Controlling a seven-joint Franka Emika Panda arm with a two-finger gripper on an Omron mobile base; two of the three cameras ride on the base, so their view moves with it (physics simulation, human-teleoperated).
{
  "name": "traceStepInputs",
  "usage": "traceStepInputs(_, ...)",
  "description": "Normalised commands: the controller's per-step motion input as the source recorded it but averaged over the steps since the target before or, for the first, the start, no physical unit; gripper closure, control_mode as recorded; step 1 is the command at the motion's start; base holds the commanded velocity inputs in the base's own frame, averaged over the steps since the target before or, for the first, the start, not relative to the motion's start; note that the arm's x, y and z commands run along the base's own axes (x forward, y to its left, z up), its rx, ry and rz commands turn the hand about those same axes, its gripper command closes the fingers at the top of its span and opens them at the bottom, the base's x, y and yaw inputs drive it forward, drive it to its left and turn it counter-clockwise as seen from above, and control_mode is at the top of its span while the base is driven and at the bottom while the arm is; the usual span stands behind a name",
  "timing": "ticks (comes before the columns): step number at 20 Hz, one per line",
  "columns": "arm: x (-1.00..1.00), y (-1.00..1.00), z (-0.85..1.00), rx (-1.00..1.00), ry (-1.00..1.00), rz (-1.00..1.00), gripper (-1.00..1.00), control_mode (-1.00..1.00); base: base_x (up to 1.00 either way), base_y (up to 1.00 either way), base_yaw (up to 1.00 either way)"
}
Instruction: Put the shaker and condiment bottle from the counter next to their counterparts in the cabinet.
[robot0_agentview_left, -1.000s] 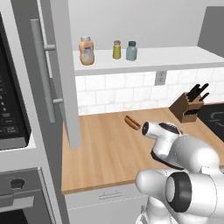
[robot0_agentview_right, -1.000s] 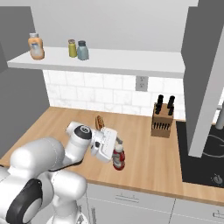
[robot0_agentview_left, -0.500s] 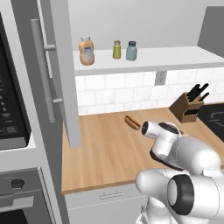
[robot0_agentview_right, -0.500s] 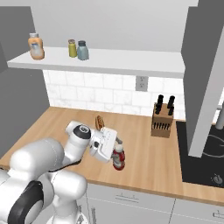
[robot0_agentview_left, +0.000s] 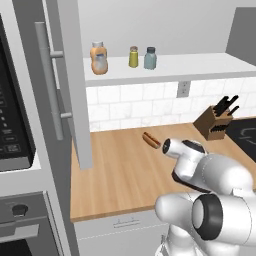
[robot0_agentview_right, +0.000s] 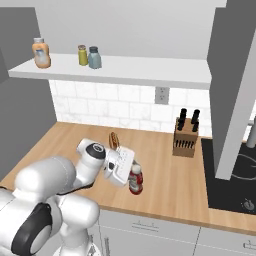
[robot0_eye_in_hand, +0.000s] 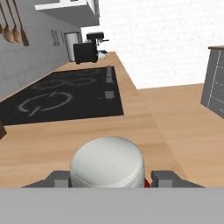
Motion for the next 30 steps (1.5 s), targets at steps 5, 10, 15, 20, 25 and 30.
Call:
traceStepInputs(5,-0.03,0.25,0.37,0.04,0.00,0.07,1.00,-1.00,0.00,0.00,0.00)
traceStepInputs(10,0.00,0.53,0.98,-0.01,0.00,0.24,1.00,-1.00,0.00,0.00,0.00)
traceStepInputs(15,0.00,0.52,0.99,-0.04,0.00,0.33,1.00,-1.00,0.00,0.00,0.00)
traceStepInputs(20,0.00,0.51,0.79,-0.04,0.00,0.38,1.00,-1.00,0.00,0.00,0.00)
traceStepInputs(25,-0.10,0.63,0.68,-0.01,0.00,0.36,1.00,-1.00,0.00,0.00,0.00)
traceStepInputs(30,-0.32,0.69,0.70,-0.12,-0.08,0.30,1.00,-1.00,0.00,0.00,0.00)
